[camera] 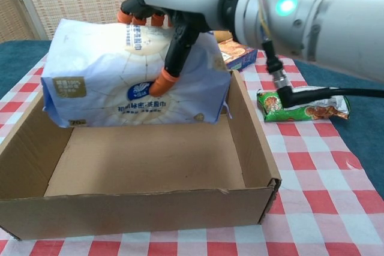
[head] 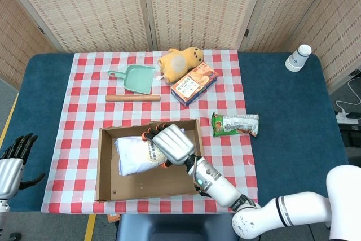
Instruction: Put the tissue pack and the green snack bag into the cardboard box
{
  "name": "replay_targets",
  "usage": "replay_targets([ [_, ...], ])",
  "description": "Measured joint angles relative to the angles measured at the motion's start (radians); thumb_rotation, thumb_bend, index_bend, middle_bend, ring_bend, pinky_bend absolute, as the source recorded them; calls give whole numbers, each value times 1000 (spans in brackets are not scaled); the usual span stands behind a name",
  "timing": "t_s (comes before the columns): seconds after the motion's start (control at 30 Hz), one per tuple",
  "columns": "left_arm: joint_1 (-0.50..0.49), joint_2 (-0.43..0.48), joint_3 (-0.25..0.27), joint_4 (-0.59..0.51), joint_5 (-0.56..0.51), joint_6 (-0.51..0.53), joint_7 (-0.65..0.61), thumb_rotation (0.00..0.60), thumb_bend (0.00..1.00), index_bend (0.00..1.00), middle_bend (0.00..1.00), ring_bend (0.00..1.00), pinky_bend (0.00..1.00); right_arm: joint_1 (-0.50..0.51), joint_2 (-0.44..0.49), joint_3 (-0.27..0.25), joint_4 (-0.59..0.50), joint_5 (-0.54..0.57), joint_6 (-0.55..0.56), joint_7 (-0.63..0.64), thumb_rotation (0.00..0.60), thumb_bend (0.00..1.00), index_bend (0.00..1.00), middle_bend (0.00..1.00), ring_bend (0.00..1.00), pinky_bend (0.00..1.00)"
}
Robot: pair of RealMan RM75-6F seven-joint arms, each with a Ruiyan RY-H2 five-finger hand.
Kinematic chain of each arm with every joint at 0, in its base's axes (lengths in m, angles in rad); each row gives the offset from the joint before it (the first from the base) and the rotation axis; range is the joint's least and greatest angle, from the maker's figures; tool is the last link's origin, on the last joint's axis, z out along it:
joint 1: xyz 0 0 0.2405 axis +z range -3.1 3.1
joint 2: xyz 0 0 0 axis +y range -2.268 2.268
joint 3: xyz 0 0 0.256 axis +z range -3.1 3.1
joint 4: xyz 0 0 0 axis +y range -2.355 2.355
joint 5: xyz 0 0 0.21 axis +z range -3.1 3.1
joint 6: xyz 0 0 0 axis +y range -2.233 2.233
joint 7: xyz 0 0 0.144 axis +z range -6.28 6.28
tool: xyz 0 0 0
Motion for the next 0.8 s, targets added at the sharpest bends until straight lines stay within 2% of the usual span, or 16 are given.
replay_targets([
  [0.17,-1,4,3,4,6,-3,-16,600,167,43,6,0,183,39,-57,0,73,25,-7,14,600,0,575,402,372,571],
  [0.23,-1,5,3,6,7,-2,-23,600,167,43,6,0,183,49,-70,-5,97,31,-12,22,600,0,525,402,344,548],
  [0.27,-1,6,3,8,6,-3,-26,600,166,43,6,0,183,51,-73,-8,105,35,-16,27,600,0,462,389,296,496],
  [0.37,-1,7,4,10,7,-4,-31,600,167,43,6,0,182,57,-67,-14,106,66,-37,37,600,0,192,232,75,199],
  [0.43,-1,7,5,10,9,-4,-31,600,166,43,7,0,183,64,-54,-17,100,106,-55,37,600,0,77,132,5,58],
  [0.47,-1,7,5,9,10,-3,-30,600,166,43,7,0,182,68,-47,-17,97,126,-62,37,600,0,49,97,0,20],
  [0.6,0,6,5,8,9,-1,-29,600,165,43,7,0,183,86,-13,-21,81,178,-79,43,600,0,5,34,0,0],
  [0.8,-2,4,5,8,7,-6,-23,600,165,43,7,0,183,86,17,-33,64,151,-61,70,600,0,0,27,0,0],
])
